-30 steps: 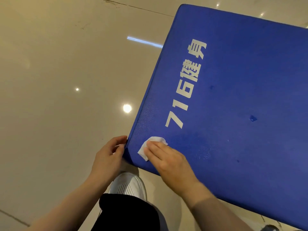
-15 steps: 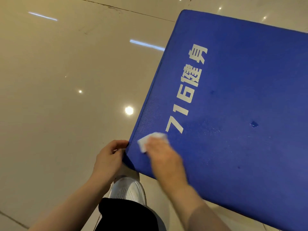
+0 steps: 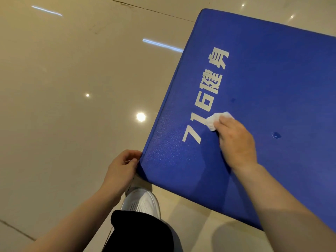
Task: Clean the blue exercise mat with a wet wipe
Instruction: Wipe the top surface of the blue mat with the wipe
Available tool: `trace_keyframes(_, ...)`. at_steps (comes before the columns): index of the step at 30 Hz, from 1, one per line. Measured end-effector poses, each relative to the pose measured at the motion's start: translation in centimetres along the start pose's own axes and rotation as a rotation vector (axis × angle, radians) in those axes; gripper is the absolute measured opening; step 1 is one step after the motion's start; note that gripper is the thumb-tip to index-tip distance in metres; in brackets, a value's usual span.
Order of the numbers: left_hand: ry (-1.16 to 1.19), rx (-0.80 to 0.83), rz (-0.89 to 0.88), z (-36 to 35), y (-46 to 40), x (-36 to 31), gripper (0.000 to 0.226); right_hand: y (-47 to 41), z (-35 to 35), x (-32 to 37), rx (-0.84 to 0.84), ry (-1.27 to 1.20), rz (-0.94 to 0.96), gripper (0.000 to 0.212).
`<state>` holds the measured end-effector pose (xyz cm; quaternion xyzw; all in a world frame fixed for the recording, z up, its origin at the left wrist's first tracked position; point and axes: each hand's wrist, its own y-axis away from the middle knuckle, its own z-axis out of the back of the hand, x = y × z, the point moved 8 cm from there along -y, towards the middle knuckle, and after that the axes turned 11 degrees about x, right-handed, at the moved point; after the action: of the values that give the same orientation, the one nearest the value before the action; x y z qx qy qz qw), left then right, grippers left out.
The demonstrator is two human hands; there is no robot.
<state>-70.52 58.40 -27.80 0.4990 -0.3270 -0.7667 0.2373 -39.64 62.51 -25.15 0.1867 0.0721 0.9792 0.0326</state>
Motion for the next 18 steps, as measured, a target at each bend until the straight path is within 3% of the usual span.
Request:
trace_keyframes(5,0.007,-0.003,-0.032,0.0,0.2,-0.2,0.03,5.4,-4.6,9.6,-0.094,-0.039,0.256,0.03)
trace_keyframes(9,0.001,0.004,-0.074,-0.2,0.6,-0.2,0.032,10.1,-7.1,14.8,0.102,-0.093,0.456,0.043)
trace_keyframes(12,-0.15,-0.014,-0.161,-0.6,1.2,-1.3,0.027,10.6,-6.2,13.6,0.185,0.006,0.588,0.044)
trace_keyframes(14,-0.332,-0.013,-0.284,-1.0,1.6,-2.4,0.026,10.6,-5.3,10.7,0.162,0.03,0.552,0.037)
trace_keyframes(17,-0.499,0.021,-0.449,-2.1,1.9,-3.6,0.03,12.0,-3.7,5.1,0.021,0.013,0.329,0.023)
trace_keyframes(18,-0.546,0.025,-0.468,-2.4,1.9,-3.7,0.031,12.8,-3.0,3.7,-0.014,-0.007,0.242,0.04)
